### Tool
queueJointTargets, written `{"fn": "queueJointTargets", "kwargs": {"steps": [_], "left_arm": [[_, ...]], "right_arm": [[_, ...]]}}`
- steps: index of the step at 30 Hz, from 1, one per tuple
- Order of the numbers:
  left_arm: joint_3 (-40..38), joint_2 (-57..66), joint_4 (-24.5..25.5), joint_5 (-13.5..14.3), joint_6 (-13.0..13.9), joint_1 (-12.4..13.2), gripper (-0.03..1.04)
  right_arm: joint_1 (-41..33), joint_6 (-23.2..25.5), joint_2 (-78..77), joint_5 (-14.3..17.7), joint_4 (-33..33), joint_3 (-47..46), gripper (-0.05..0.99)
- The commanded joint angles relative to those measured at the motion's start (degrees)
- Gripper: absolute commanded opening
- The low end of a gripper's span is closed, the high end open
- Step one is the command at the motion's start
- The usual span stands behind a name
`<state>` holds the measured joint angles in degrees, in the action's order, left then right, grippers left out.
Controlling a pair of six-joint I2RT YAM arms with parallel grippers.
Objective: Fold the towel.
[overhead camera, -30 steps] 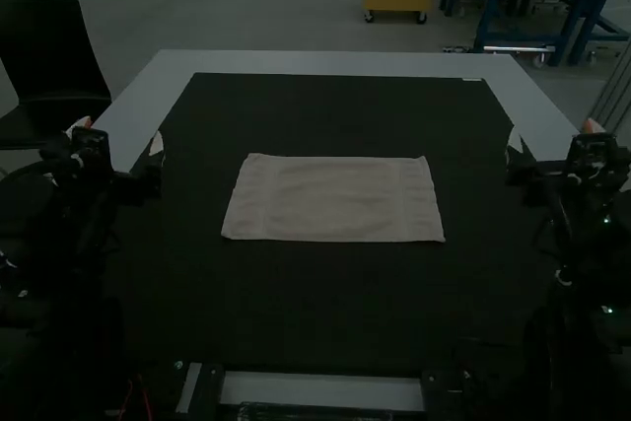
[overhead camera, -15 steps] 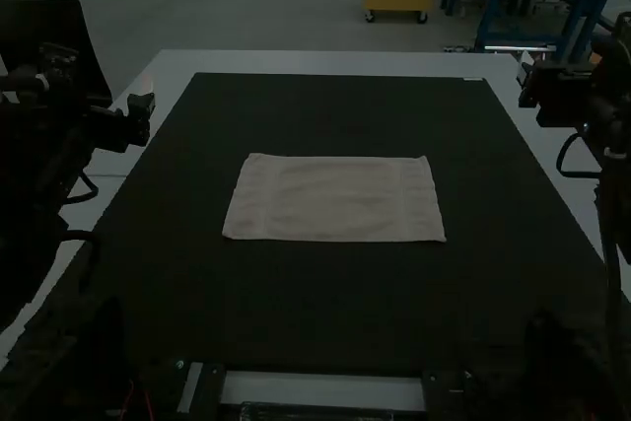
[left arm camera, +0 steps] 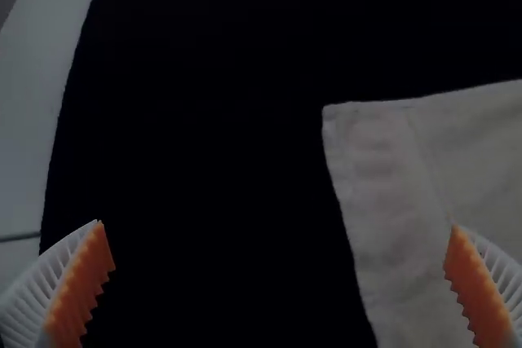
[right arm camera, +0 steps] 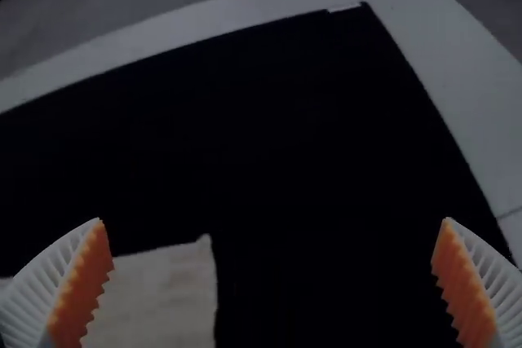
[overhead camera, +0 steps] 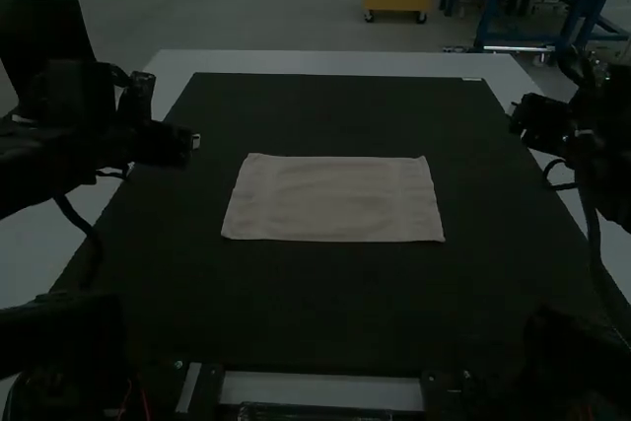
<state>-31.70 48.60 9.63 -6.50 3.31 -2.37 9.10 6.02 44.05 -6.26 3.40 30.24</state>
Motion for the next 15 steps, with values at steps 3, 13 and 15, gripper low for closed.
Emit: {"fn": "queueJointTargets", "kwargs": {"steps": [3, 13, 15], "left_arm": [[-1.96, 4.4, 0.39, -4.48, -0.59, 2.11, 0.96], [-2.13, 16.35, -3.12, -12.04, -0.94, 6.77, 0.96], [-1.78, 17.58, -4.53, -12.66, -0.85, 6.41, 0.96]], "right_arm": [[0.21, -5.85, -1.43, 2.83, 0.38, 2.63, 0.9], [-4.01, -14.55, -1.6, -5.6, -6.12, -1.76, 0.88], [-4.71, -14.37, 0.51, -6.13, -7.09, -3.34, 0.88]]}}
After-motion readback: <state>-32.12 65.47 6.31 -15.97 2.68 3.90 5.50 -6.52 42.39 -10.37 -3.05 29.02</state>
